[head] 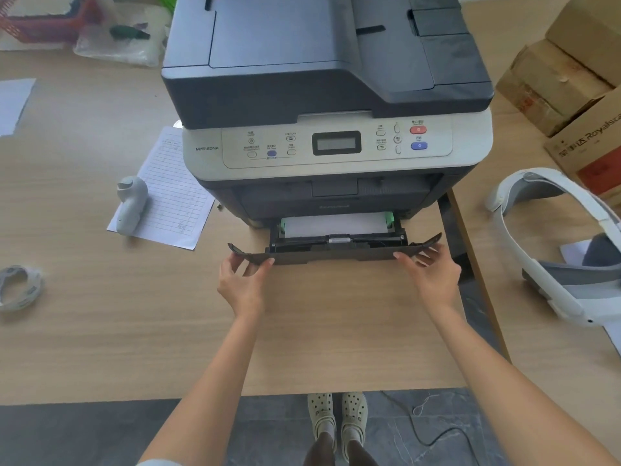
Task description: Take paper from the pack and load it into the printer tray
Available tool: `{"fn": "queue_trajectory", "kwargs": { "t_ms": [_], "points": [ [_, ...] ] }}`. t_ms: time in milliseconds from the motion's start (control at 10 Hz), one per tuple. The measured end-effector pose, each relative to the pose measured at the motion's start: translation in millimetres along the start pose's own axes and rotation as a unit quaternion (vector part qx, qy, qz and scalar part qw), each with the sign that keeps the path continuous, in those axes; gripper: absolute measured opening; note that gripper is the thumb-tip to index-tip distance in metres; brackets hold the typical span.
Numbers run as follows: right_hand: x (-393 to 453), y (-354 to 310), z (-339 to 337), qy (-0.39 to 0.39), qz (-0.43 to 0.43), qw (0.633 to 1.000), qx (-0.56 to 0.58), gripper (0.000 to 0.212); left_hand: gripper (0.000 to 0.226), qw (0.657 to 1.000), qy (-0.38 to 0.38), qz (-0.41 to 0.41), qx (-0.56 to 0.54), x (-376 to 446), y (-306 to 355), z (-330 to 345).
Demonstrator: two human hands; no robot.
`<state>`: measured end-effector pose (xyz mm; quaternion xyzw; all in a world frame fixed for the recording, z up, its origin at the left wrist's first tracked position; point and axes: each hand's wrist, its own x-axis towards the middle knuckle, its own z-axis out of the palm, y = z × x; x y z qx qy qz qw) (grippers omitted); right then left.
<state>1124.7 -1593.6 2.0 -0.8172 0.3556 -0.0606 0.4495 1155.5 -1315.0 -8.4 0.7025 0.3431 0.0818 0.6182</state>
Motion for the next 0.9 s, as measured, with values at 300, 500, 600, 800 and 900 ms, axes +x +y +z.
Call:
{"fn": "queue_trajectory", "kwargs": {
  "t_ms": [300, 500, 600, 800, 900],
  "points": [
    [32, -21, 8, -0.035, -0.009, 0.999, 0.015, 0.059, 0.054, 1.000, 0.011, 0.000, 0.003, 26, 12, 26],
    [46, -47, 13, -0.057, -0.025, 0.997, 0.043, 0.054, 0.050, 0.999, 0.000, 0.023, 0.035, 43, 28, 44],
    [46, -48, 11, -0.065, -0.017, 0.996, 0.055, 0.056, 0.050, 0.999, -0.008, 0.021, 0.036, 43, 29, 43],
    [46, -49, 11, -0.073, 0.021, 0.997, 0.032, 0.066, 0.060, 0.994, -0.046, 0.025, 0.097, 37, 40, 39],
    [33, -40, 15, -0.075, 0.041, 0.996, 0.005, 0.071, 0.065, 0.991, -0.070, 0.024, 0.113, 27, 34, 28]
  ]
}}
